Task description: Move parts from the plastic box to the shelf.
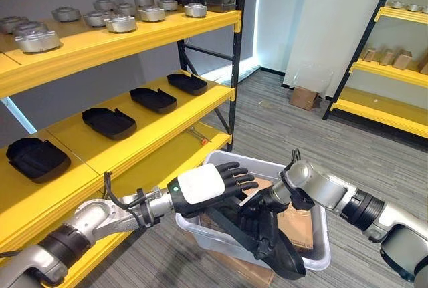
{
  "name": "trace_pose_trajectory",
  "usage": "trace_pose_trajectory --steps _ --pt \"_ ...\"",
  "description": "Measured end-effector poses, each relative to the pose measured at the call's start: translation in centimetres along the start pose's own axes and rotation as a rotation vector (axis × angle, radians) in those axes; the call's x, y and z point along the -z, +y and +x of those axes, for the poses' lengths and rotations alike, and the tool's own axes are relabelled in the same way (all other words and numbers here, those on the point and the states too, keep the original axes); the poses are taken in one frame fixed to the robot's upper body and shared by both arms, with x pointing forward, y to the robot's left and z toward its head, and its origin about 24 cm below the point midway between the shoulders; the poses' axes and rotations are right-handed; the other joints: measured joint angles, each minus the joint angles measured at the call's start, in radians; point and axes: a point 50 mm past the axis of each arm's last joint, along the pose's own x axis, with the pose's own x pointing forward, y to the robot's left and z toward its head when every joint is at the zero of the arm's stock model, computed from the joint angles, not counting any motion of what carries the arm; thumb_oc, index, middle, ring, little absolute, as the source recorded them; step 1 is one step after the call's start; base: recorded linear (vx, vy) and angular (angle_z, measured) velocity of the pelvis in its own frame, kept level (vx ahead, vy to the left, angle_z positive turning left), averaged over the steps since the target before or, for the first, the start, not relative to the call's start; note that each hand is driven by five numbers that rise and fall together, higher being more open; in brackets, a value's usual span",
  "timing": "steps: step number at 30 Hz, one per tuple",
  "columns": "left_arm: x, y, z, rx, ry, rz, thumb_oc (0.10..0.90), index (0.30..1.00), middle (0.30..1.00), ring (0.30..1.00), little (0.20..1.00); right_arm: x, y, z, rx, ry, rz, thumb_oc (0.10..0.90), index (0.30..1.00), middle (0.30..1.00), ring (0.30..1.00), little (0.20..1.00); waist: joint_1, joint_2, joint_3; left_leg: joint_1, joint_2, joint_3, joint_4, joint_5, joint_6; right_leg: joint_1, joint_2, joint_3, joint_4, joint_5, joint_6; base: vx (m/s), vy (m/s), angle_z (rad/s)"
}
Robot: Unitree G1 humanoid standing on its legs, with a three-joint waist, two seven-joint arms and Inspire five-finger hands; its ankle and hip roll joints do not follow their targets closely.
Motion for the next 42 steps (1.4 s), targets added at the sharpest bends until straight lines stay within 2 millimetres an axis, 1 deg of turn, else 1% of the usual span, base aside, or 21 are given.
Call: trace_pose_trajectory --steps 1,2,7,15,19,23,37,42 --pt "0.0 0.0 0.1 0.002 0.001 -0.01 0.449 0.369 0.369 0.369 0.369 0.0 0.0 0.0 0.005 0.0 0.0 0.4 0.3 0.3 0.3 0.3 0.001 0.0 0.0 0.0 0.0 0.0 0.0 0.0 0.0 0.0 0.0 0.0 0.0 0.0 0.0 0.0 0.0 0.0" --pt "0.0 0.1 0.1 -0.005 0.007 -0.027 0.4 0.3 0.3 0.3 0.3 0.0 0.0 0.0 0.007 0.001 0.001 0.4 0.3 0.3 0.3 0.3 0.0 0.0 0.0 0.0 0.0 0.0 0.0 0.0 0.0 0.0 0.0 0.0 0.0 0.0 0.0 0.0 0.0 0.0" --pt "0.2 0.2 0.2 -0.017 0.035 -0.047 0.4 0.3 0.3 0.3 0.3 0.0 0.0 0.0 0.01 0.001 0.001 0.4 0.3 0.3 0.3 0.3 -0.001 0.0 0.0 0.0 0.0 0.001 0.0 -0.001 0.001 -0.001 0.0 0.001 0.0 0.0 0.0 0.0 0.0 0.0" --pt "-0.1 0.1 0.2 -0.008 0.001 -0.047 0.4 0.3 0.3 0.3 0.3 0.0 -0.1 0.0 0.013 0.002 -0.001 0.4 0.3 0.3 0.3 0.3 -0.002 0.0 0.0 -0.001 0.0 0.005 0.0 -0.001 0.001 -0.007 0.0 0.006 0.0 0.0 0.0 0.0 0.001 -0.01" --pt "-0.5 -0.3 0.2 0.018 -0.028 -0.039 0.4 0.3 0.3 0.3 0.3 0.1 0.2 0.5 -0.004 0.015 -0.003 0.4 0.3 0.3 0.3 0.3 -0.002 0.0 0.0 -0.001 0.0 0.005 0.0 -0.001 0.001 -0.007 0.0 0.006 0.0 0.0 0.0 0.0 0.0 0.0" --pt "-0.9 -0.6 0.5 0.02 -0.043 -0.055 0.4 0.3 0.3 0.3 0.3 0.1 -0.1 1.0 0.019 0.008 0.018 0.4 0.3 0.3 0.3 0.3 -0.001 0.001 0.001 -0.002 0.0 0.005 0.0 -0.001 0.001 -0.008 0.0 0.005 0.0 0.0 0.001 0.0 0.0 0.0" --pt "-1.1 -0.7 1.0 -0.006 -0.035 -0.069 0.4 0.3 0.3 0.3 0.3 -0.2 -0.4 0.9 0.047 -0.006 0.009 0.4 0.3 0.3 0.3 0.3 0.003 0.003 0.002 -0.003 0.0 0.003 -0.001 -0.004 0.001 -0.006 -0.001 0.003 0.0 -0.002 0.002 0.0 0.0 0.0" --pt "-1.2 -0.6 1.0 -0.028 -0.023 -0.103 0.4 0.3 0.3 0.3 0.3 -0.1 -0.5 0.5 0.041 -0.002 0.001 0.4 0.3 0.3 0.3 0.3 0.018 0.003 0.002 -0.003 0.0 0.001 0.0 -0.007 0.001 -0.004 0.0 -0.001 0.0 -0.004 0.005 0.0 0.0 0.0"
